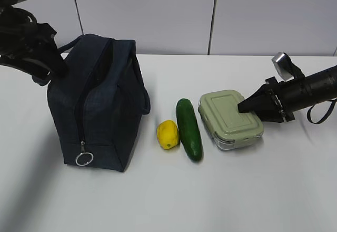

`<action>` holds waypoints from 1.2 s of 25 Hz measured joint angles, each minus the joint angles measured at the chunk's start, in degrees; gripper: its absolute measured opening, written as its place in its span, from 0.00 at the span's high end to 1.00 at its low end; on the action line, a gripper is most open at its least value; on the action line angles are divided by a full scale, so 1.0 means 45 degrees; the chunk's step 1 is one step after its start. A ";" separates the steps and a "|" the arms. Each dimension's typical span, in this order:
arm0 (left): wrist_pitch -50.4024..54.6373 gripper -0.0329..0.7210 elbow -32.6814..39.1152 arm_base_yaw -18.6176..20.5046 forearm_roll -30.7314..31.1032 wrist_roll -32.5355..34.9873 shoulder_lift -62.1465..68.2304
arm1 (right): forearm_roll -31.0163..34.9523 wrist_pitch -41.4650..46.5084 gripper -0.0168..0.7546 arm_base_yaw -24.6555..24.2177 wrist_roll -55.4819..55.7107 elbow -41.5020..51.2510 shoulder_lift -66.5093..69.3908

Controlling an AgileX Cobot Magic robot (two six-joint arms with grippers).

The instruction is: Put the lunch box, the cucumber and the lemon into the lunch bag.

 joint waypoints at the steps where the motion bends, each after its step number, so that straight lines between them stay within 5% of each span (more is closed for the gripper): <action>1: 0.0000 0.49 0.0000 0.0000 0.0000 0.0000 0.0000 | 0.0000 0.0000 0.49 0.0000 0.0000 0.0000 0.0000; 14: 0.0202 0.51 -0.0027 0.0000 -0.0050 0.0103 0.0715 | 0.0000 0.0000 0.49 0.0000 0.0000 0.0000 0.0000; 22: 0.0691 0.89 -0.0479 0.0000 0.0004 0.0103 0.0780 | 0.0000 -0.0019 0.49 0.0000 0.0157 0.0000 0.0000; 30: 0.1551 0.92 -0.1846 0.0000 0.0060 0.0103 0.0800 | 0.0027 -0.0048 0.50 0.0000 0.0329 0.0000 0.0000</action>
